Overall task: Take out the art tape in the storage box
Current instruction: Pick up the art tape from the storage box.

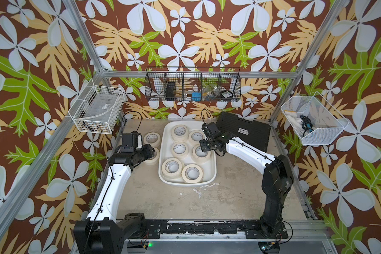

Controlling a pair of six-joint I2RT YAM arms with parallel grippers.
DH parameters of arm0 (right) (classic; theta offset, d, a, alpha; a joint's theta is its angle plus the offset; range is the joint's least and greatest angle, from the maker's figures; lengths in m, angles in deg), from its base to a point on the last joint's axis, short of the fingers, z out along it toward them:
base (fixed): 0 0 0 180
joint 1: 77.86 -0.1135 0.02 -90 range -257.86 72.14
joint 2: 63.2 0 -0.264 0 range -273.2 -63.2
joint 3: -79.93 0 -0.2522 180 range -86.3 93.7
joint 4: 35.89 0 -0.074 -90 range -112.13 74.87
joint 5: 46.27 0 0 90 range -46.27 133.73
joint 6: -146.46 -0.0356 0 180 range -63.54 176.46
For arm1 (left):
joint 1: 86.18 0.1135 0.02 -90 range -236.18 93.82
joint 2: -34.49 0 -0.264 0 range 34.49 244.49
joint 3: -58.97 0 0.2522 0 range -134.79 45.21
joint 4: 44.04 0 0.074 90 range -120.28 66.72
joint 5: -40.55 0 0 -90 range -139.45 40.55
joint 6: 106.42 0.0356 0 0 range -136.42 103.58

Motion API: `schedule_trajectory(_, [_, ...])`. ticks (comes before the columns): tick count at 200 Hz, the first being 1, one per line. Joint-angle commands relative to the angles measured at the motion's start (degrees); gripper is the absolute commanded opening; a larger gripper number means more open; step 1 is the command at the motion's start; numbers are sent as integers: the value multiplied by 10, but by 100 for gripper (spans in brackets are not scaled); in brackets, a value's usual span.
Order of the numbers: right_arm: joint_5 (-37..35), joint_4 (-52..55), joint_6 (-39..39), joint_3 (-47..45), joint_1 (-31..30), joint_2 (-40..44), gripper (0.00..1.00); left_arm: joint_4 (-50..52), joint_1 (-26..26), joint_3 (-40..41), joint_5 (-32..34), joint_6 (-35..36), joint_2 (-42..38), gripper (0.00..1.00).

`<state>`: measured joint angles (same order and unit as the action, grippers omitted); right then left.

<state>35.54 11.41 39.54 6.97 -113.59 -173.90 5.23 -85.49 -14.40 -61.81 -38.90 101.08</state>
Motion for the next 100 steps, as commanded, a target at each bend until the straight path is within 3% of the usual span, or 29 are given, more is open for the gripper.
schedule_trajectory(1, [22, 27, 42, 14, 17, -20, 64, -2, -1, -1, -15, 8, 0, 46])
schedule_trajectory(100, [72, 59, 85, 65, 44, -92, 64, -15, 0, -2, -30, 3, 6, 45])
